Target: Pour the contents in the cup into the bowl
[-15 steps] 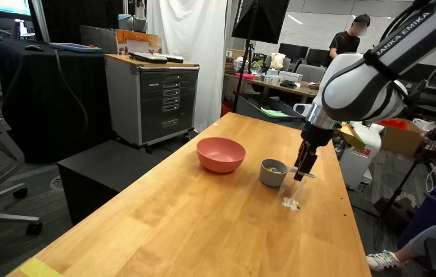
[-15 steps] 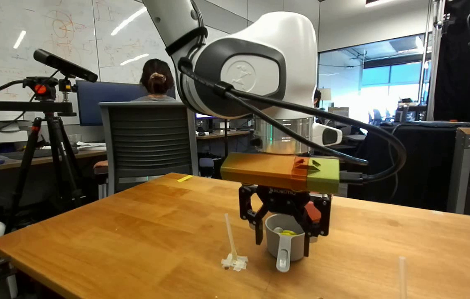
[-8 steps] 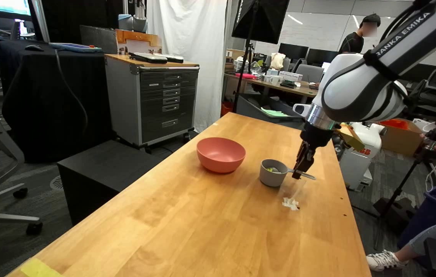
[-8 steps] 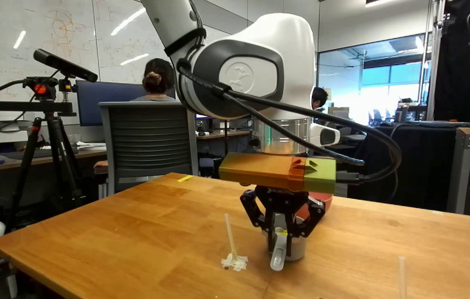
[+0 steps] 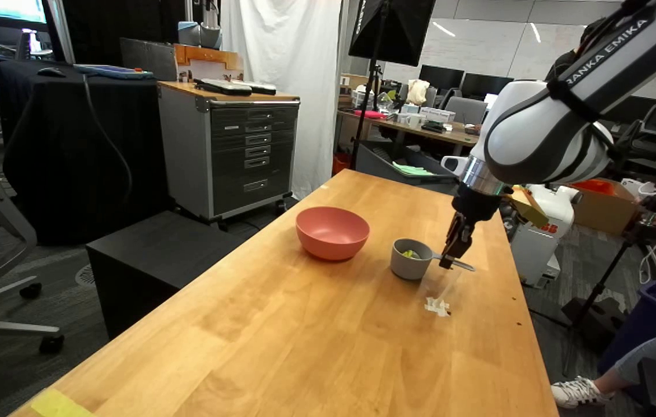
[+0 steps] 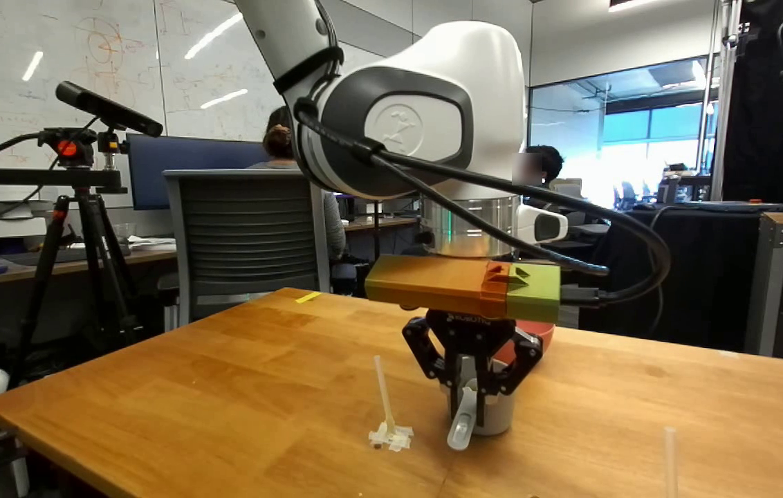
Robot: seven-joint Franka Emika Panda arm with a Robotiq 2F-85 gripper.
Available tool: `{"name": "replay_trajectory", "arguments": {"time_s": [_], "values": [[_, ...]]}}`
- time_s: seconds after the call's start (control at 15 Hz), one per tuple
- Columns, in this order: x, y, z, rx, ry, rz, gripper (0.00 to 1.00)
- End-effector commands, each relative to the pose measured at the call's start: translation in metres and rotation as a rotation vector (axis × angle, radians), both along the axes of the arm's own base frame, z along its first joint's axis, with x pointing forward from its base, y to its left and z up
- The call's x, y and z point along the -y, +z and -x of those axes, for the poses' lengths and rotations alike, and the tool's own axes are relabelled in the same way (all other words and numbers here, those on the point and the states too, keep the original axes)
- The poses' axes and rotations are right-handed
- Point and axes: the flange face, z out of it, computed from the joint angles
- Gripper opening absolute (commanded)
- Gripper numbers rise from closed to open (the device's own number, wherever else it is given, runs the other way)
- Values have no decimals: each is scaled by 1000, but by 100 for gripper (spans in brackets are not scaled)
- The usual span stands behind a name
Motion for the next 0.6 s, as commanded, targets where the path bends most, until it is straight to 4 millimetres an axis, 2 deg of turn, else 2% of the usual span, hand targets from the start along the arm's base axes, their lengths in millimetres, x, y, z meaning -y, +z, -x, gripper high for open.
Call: {"name": "replay_trajectory", "arguments": {"time_s": [0.0, 0.53], "values": [[0, 8, 1, 32, -5, 13, 12], [21, 27, -2, 73, -129, 16, 12]]}}
